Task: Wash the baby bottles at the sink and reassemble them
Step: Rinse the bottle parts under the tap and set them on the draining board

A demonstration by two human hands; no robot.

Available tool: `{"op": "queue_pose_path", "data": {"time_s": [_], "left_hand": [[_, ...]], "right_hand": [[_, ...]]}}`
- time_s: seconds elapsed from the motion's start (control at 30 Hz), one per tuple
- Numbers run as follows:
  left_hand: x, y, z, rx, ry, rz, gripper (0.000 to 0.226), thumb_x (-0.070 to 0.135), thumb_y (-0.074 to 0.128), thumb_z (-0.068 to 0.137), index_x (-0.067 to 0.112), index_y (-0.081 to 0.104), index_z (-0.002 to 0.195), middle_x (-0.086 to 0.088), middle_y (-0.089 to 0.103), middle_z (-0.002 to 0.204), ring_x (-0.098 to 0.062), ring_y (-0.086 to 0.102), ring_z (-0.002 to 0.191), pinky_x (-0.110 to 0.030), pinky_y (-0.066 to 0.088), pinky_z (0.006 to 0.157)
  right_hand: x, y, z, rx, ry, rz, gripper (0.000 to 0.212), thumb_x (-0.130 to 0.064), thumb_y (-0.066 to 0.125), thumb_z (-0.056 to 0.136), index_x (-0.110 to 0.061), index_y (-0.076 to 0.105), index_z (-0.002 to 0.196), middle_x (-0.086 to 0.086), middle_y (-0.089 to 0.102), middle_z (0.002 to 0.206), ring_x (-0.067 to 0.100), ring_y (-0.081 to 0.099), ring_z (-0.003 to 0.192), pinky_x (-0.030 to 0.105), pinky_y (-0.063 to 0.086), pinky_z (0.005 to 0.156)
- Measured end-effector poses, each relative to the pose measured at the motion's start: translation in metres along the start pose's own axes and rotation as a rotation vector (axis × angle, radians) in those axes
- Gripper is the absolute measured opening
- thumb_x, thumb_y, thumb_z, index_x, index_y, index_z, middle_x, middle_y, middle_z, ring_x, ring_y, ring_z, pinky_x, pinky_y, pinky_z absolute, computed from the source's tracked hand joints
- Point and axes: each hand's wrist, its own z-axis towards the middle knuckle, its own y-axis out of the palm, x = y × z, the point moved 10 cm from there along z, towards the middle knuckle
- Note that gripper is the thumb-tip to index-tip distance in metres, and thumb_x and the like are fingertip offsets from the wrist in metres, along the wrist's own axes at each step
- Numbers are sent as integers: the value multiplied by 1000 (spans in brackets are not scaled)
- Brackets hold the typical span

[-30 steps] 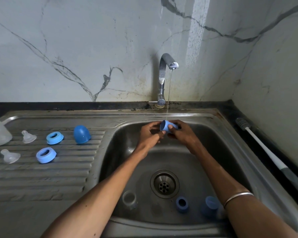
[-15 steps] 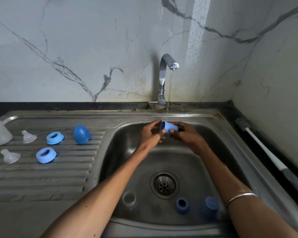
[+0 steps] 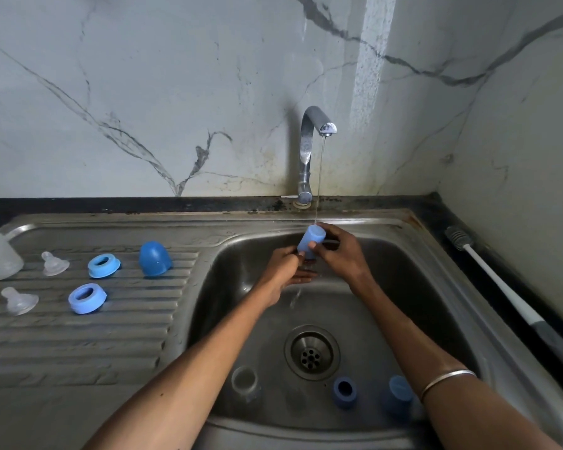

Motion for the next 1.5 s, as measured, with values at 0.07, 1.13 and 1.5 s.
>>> {"op": "queue_pose_path", "data": {"time_s": [0.07,1.13,1.5], "left_hand": [[-1,-4,2,31,9,17,22,12,42,106,12,61,117,-20,72,110,-35,72,98,-41,60,86],[48,-29,-48,254,323,815,34,18,48,103,14,60,135,-12,65,131,-30,57,124,-36,46,99],[58,-112,-139,346,319,847,27,6,46,95,6,58,71,-23,63,77,-35,62,77,-41,41,65]], "right_hand": [[-4,2,-1,11,-28,-42,52,-12,76,82,-15,58,131,-5,61,119,8,56,104,16,45,84],[-10,-16,-20,-121,85,-262,49,-19,90,64,-15,67,107,-3,71,98,9,66,88,27,55,82],[-70,30,-60,-168,59,-208,45,-28,90,64,-16,70,104,0,73,93,11,68,82,17,46,64]]}}
